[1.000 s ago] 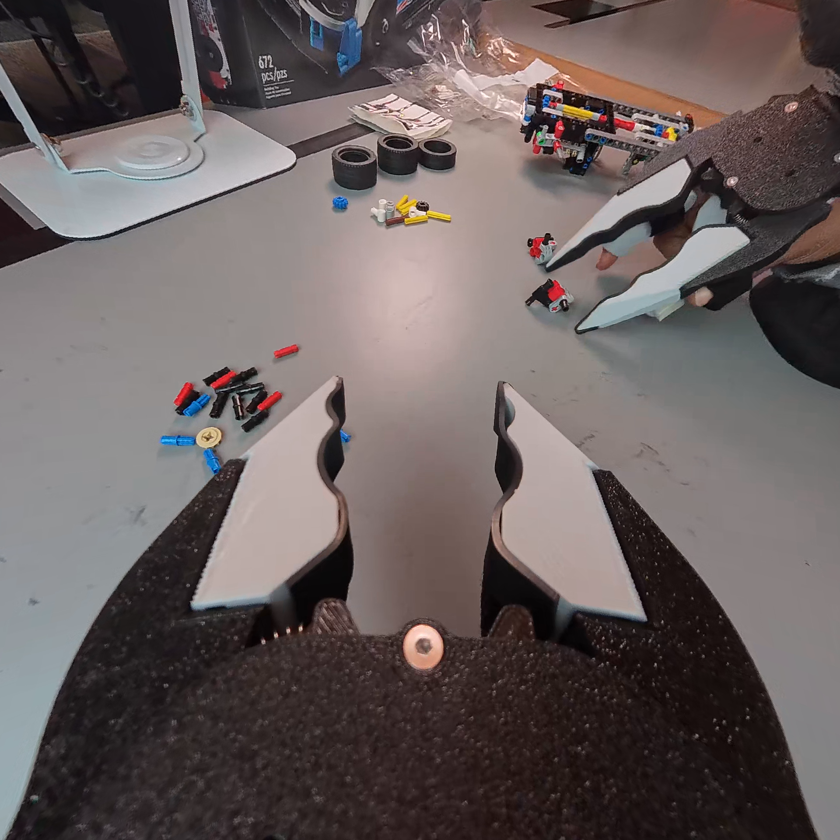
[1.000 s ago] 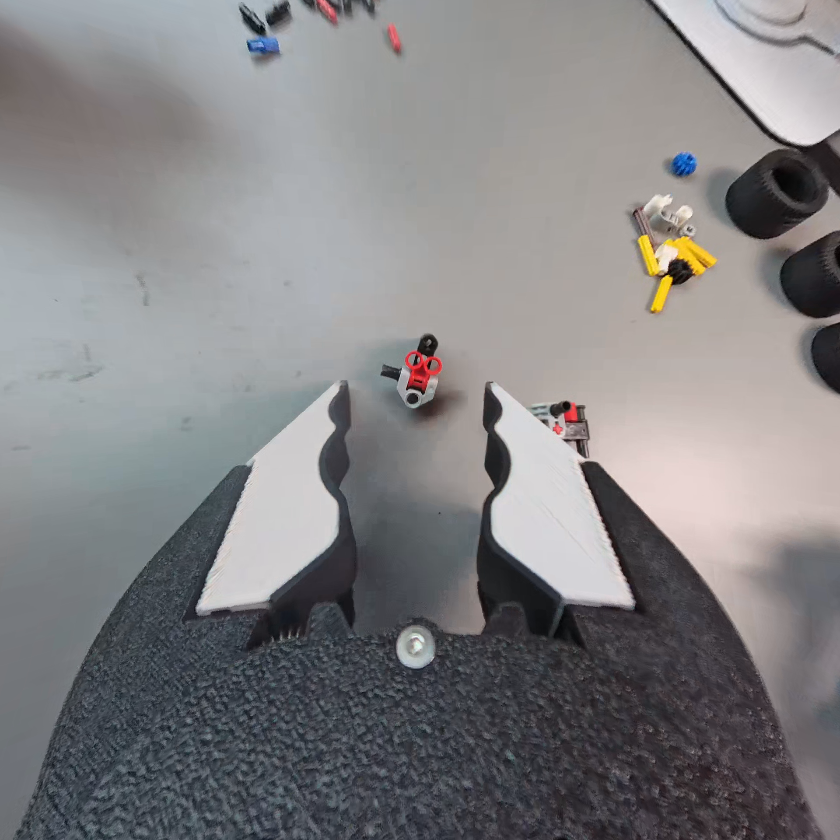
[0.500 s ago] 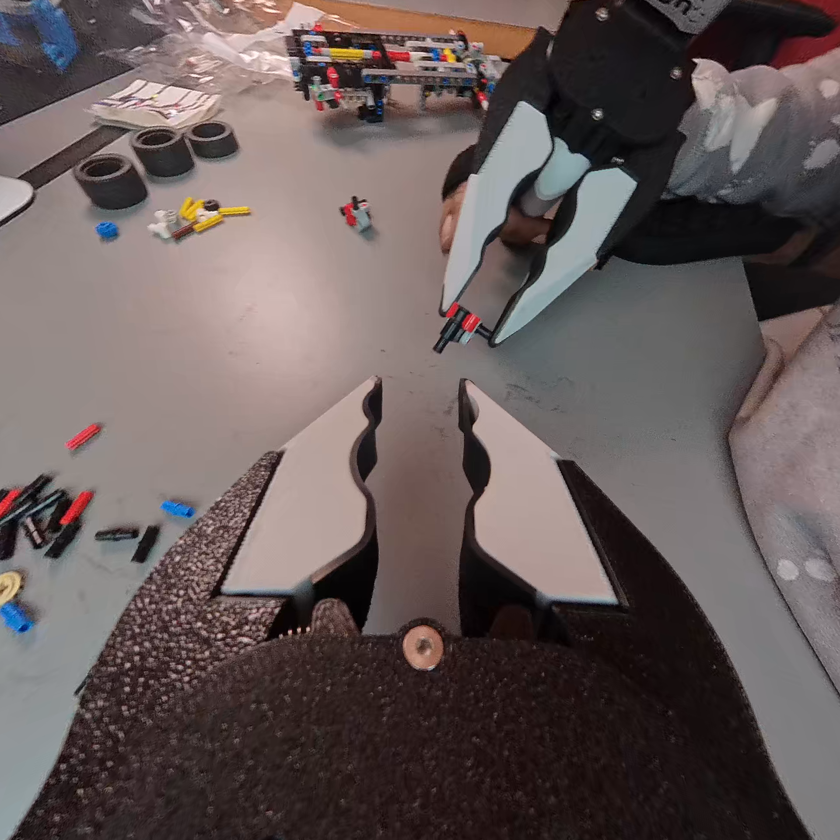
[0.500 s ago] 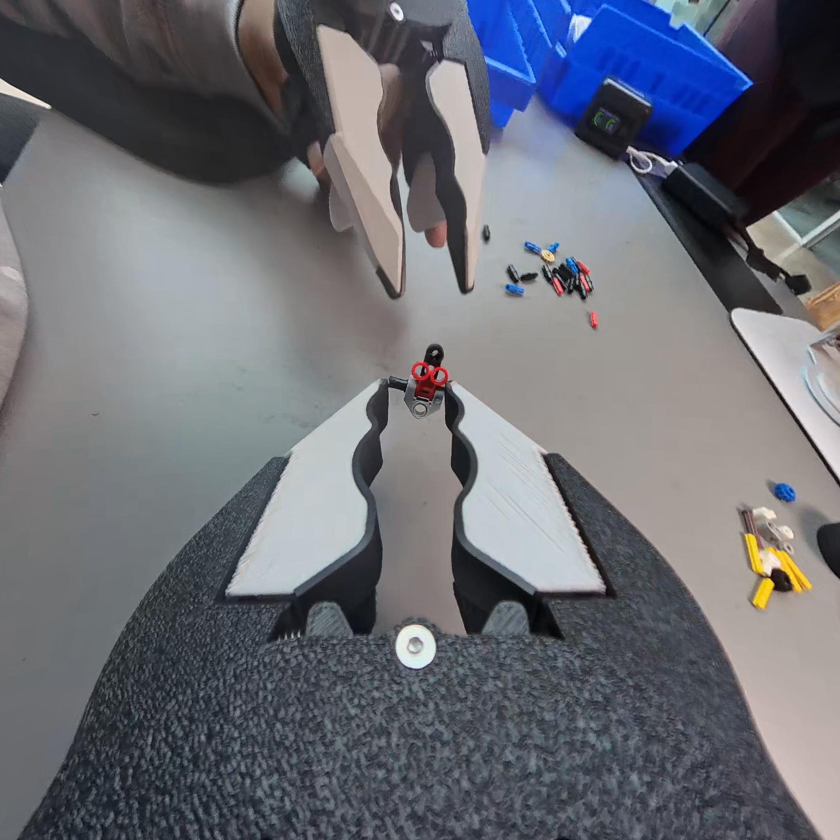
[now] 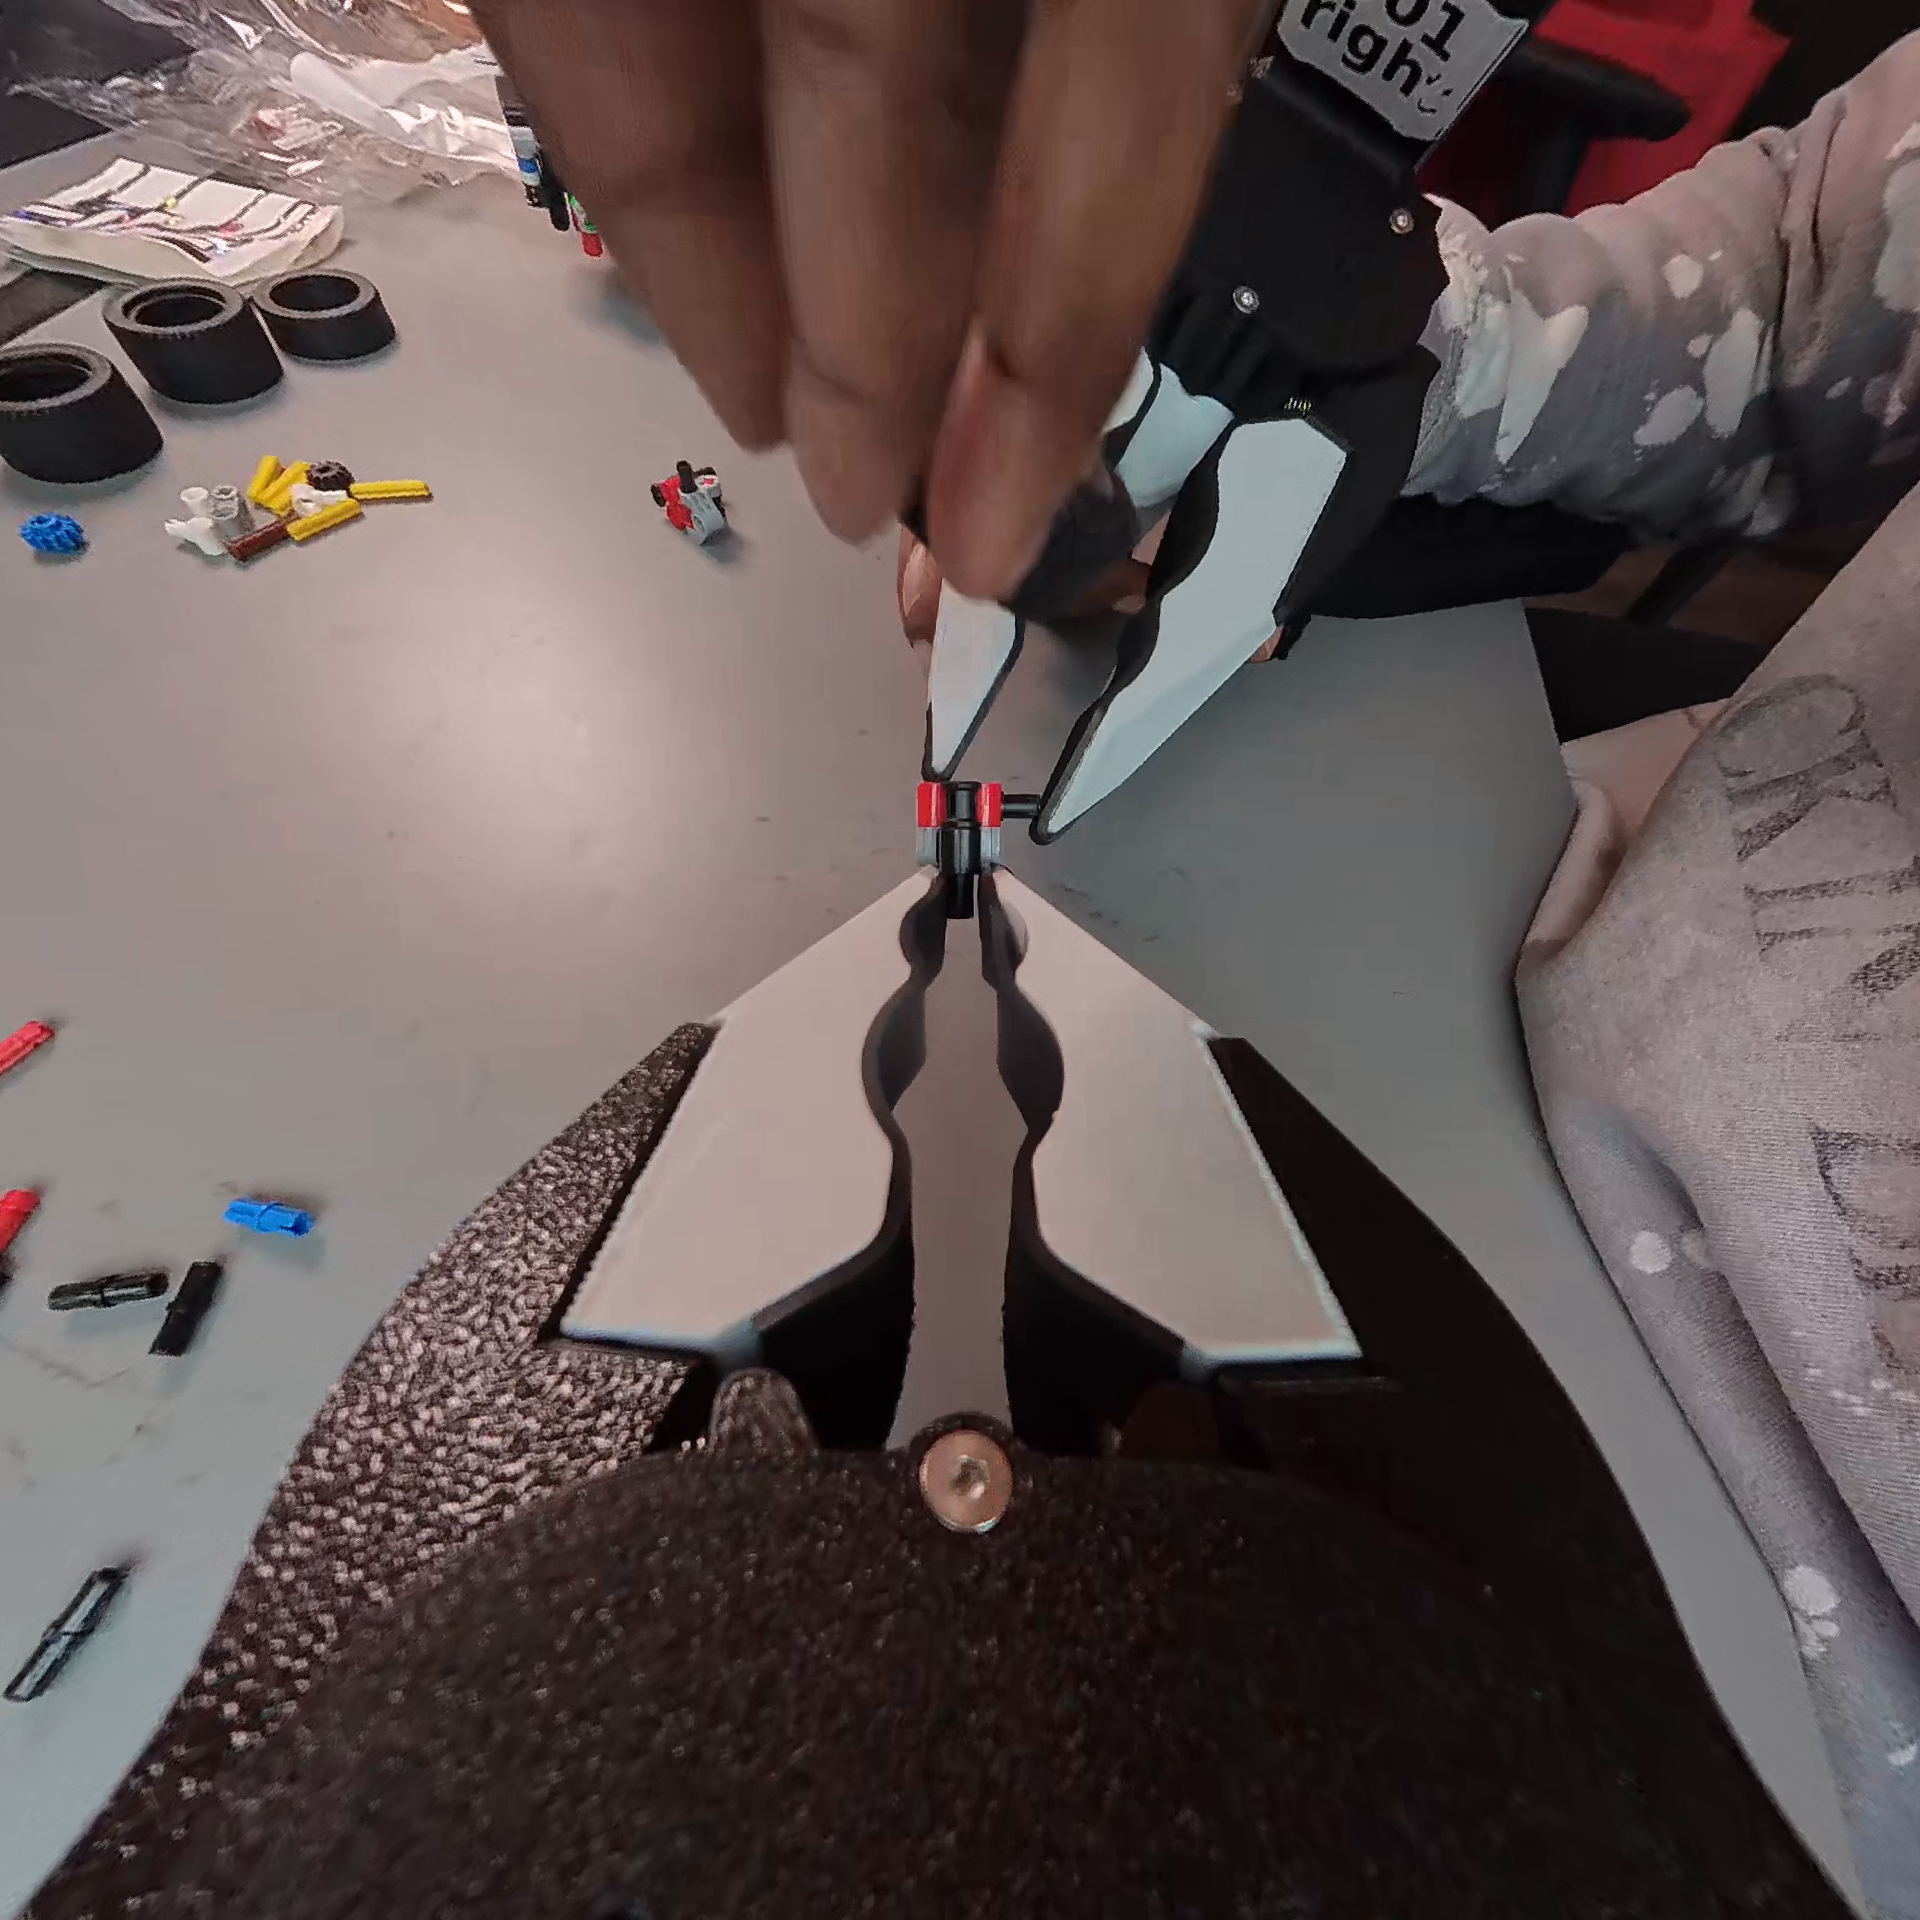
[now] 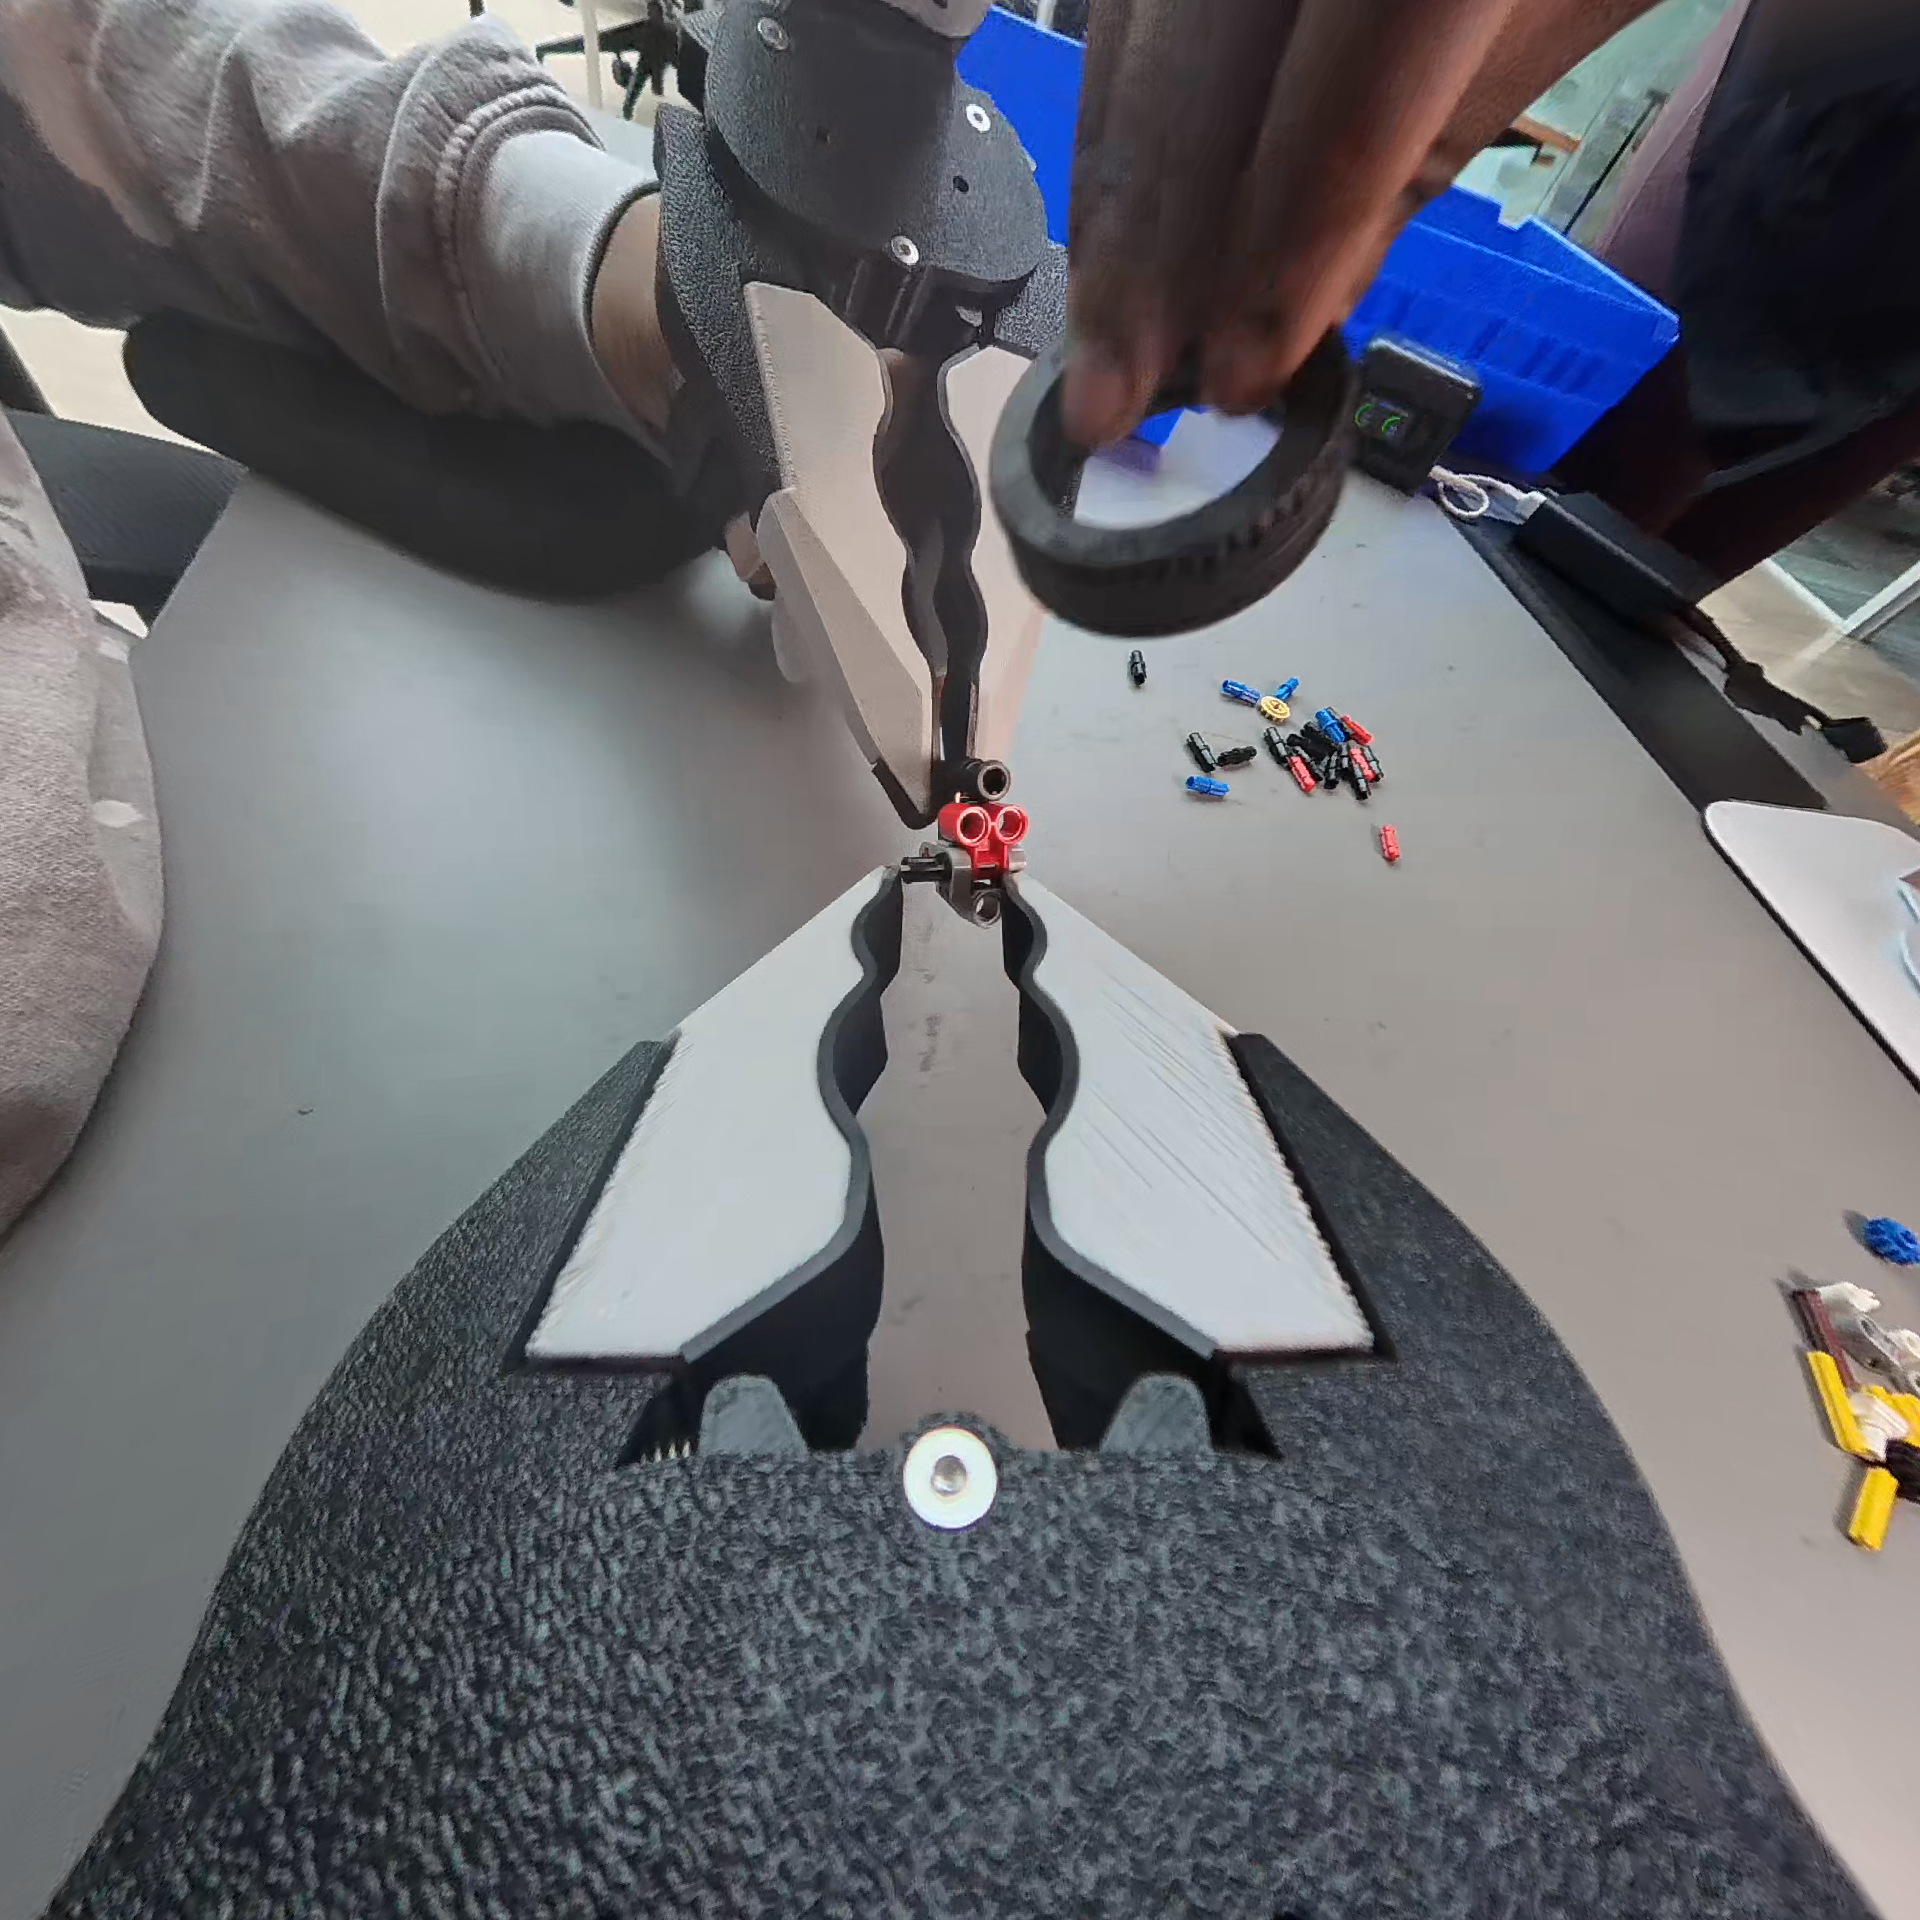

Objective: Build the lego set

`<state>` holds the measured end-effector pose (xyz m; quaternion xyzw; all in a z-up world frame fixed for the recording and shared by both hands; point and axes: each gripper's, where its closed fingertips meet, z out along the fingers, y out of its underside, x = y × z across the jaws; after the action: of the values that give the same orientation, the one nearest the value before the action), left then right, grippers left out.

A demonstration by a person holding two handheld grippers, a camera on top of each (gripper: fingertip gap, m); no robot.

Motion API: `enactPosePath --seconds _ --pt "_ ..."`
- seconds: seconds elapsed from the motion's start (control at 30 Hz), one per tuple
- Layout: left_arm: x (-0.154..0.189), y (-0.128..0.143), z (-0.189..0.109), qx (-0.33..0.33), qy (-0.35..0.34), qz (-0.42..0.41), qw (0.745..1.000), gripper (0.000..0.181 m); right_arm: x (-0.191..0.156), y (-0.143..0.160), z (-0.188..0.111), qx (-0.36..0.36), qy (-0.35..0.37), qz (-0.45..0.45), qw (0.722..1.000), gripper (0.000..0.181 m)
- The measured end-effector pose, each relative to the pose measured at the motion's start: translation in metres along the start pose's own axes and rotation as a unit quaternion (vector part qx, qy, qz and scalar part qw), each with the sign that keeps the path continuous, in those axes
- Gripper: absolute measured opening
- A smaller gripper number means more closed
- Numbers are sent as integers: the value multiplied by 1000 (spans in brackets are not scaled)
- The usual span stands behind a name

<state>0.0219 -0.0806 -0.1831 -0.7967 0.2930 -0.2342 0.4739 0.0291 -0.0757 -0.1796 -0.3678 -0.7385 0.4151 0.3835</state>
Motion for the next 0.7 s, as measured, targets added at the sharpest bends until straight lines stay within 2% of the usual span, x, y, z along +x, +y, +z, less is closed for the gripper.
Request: enactPosePath --seconds 0.03,0.43,0.6,0.7 --pt "1 0 0 0 4 -9 1000 5 0 -1 0 1 2 2 1000 18" --pt "7 -3 2 9 32 -40 999 5 -1 -3 -2 9 9 -4 1000 17" --pt "10 -16 -5 41 67 -80 994 5 2 -11 -9 30 -16 58 998 10" --pt "8 -14 -4 35 62 -83 994 5 5 -8 -8 22 -8 54 998 9"
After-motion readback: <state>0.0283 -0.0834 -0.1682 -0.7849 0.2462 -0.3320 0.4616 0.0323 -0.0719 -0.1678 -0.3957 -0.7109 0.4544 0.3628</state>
